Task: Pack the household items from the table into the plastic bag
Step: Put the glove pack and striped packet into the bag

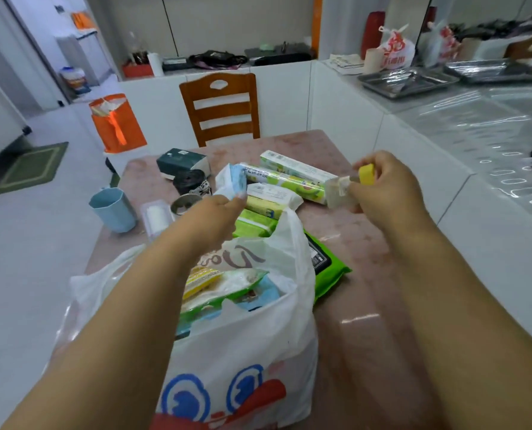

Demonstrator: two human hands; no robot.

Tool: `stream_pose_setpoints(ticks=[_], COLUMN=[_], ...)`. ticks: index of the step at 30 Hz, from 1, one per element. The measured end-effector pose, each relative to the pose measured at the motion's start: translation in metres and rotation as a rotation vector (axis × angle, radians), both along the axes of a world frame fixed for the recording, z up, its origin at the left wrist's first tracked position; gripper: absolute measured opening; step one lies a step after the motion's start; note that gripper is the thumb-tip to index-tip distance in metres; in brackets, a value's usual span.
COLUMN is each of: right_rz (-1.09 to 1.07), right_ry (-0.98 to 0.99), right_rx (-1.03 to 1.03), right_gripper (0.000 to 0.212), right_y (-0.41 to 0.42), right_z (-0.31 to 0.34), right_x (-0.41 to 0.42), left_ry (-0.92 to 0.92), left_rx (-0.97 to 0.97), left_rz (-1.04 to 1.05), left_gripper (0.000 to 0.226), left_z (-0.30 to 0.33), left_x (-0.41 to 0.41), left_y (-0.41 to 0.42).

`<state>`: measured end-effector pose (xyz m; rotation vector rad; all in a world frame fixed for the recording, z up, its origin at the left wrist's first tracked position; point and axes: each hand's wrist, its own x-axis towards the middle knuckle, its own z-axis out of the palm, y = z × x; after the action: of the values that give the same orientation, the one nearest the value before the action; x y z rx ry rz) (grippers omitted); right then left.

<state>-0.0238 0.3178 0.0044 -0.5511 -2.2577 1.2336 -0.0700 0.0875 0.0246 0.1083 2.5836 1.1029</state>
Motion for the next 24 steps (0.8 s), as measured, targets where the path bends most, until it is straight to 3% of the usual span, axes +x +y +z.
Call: stream_pose_setpoints(ticks=[2,3,7,9,12,15,17,18,21,24], right_rz=[0.332,0.480,0.714,0.777,0.851,0.869,0.860,0.853,0.880,0.840], right_ry=[0.081,0.030,-0.388,-0.622,-0.918,-1.017,-1.054,-1.080,-1.129,-1.208], right_rx=[-0.216,-0.185,0.644,0.833,0.940,0.937,0.855,0.791,0.665,0.482], right_gripper=[0.024,0.025,0.027,0.030,0.033,0.030,0.033,0.036,0.041,0.050], right_y=[-0.040,-0.059,-0.120,-0.131,-0.130,-0.123,-0.121,-0.122,-0.123,-0.122], right_z=[0.036,0.044,0.021,-0.004,-0.021,-0.023,-0.021,-0.020,-0.024,-0.032], right_x=[0.009,0.012,-0.004,-0.011,-0.008,-0.001,0.001,0.002,0.003,0.005], left_ry=[-0.031,-0.042,0.027,0.136,0.366,0.485,0.410,0.331,0.179,0.166], left_rx=[0.108,0.160,0.247,0.124,-0.239,-0.662,-0.988,-1.058,-0.990,-0.639], left_rz=[0.099,0.145,0.197,0.153,0.094,0.066,0.065,0.093,0.172,0.209], left_gripper=[0.043,0.039,0.030,0.038,0.042,0.045,0.038,0.038,0.052,0.062], left_z=[0.000,0.000,0.006,0.007,0.004,0.001,0.000,0.000,-0.005,-0.002], left_x=[-0.003,-0.004,0.001,0.008,0.012,0.013,0.014,0.015,0.016,0.021], left_y=[-0.011,-0.016,-0.031,-0.038,-0.050,-0.062,-0.072,-0.078,-0.097,-0.105])
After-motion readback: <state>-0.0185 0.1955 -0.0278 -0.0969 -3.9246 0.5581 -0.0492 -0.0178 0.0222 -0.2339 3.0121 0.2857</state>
